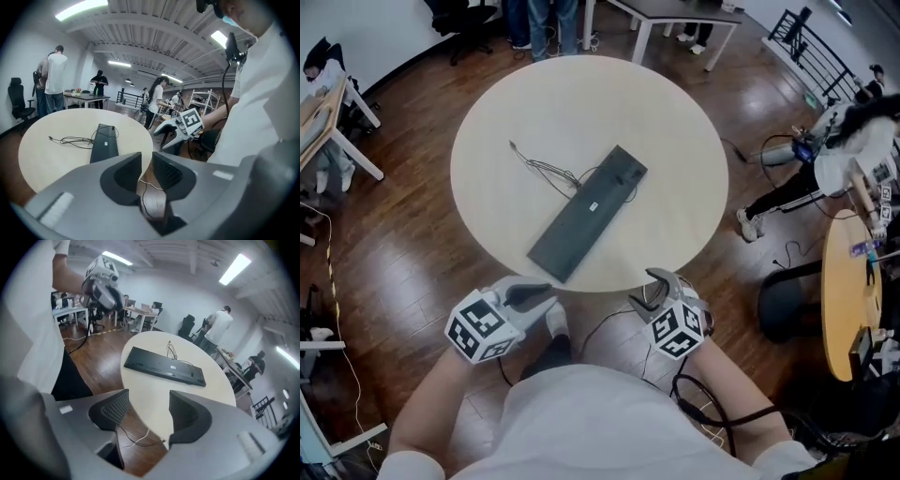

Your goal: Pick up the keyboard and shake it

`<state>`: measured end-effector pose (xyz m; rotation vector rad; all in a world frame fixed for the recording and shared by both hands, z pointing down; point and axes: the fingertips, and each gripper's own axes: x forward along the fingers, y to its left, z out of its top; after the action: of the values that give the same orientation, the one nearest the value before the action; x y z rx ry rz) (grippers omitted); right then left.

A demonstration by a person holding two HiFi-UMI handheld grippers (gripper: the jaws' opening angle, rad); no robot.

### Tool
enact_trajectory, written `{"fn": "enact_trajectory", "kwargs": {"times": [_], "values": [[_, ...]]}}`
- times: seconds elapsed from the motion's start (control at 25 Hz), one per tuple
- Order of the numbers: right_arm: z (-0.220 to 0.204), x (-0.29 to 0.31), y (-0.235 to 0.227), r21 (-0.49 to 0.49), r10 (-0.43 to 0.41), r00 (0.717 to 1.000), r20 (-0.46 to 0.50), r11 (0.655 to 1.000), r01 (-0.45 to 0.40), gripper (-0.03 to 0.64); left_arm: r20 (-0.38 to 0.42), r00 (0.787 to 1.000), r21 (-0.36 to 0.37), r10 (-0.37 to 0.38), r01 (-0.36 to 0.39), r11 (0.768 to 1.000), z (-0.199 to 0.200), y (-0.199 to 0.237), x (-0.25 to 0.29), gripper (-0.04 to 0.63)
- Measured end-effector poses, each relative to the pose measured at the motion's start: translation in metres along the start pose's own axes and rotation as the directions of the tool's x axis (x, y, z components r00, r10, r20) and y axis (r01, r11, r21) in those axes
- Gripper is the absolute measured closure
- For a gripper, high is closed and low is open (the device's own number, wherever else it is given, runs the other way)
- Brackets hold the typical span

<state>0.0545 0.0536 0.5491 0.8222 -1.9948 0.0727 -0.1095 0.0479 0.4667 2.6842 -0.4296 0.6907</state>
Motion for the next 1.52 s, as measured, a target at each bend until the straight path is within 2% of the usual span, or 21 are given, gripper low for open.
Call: {"fn": "enact_trajectory", "kwargs": {"times": [0.08, 0.2, 0.36, 0.48, 0.64, 0.8, 0.96, 1.32, 1.52], "values": [[-0.019, -0.034, 0.015, 0.083, 0.008, 0.998, 0.055, 0.996, -0.012, 0.347, 0.007, 1.0, 0.001, 0.02, -0.02, 1.0, -0.004, -0.034, 0.007, 0.531], [-0.052, -0.088, 0.04, 0.159, 0.002, 0.993, 0.122, 0.987, -0.022, 0.347, 0.03, 0.999, -0.022, -0.009, 0.01, 1.0, -0.012, -0.102, 0.018, 0.537], [-0.107, -0.149, 0.085, 0.228, 0.037, 0.989, 0.146, 0.971, -0.07, 0.347, 0.059, 0.998, -0.053, 0.019, -0.016, 0.998, -0.031, -0.191, 0.035, 0.538], [-0.135, -0.183, 0.116, 0.294, 0.048, 0.988, 0.147, 0.952, -0.09, 0.347, 0.081, 0.996, -0.067, 0.023, -0.018, 0.998, -0.043, -0.235, 0.038, 0.546], [-0.149, -0.219, 0.142, 0.337, 0.055, 0.98, 0.19, 0.934, -0.118, 0.347, 0.087, 0.996, -0.071, 0.007, -0.001, 0.997, -0.053, -0.277, 0.038, 0.552], [-0.144, -0.246, 0.147, 0.365, 0.036, 0.961, 0.274, 0.921, -0.139, 0.347, 0.136, 0.991, -0.071, 0.0, 0.01, 0.997, -0.038, -0.3, 0.039, 0.552], [-0.127, -0.264, 0.146, 0.345, 0.015, 0.94, 0.34, 0.928, -0.139, 0.347, 0.177, 0.983, -0.047, 0.054, -0.046, 0.998, -0.022, -0.305, 0.029, 0.552], [-0.105, -0.281, 0.138, 0.321, -0.016, 0.908, 0.418, 0.938, -0.132, 0.35, 0.193, 0.98, -0.009, 0.056, -0.055, 0.998, -0.013, -0.313, 0.025, 0.552], [-0.094, -0.279, 0.141, 0.305, -0.003, 0.897, 0.443, 0.941, -0.147, 0.354, 0.191, 0.979, -0.021, 0.071, -0.068, 0.997, -0.017, -0.308, 0.02, 0.552]]}}
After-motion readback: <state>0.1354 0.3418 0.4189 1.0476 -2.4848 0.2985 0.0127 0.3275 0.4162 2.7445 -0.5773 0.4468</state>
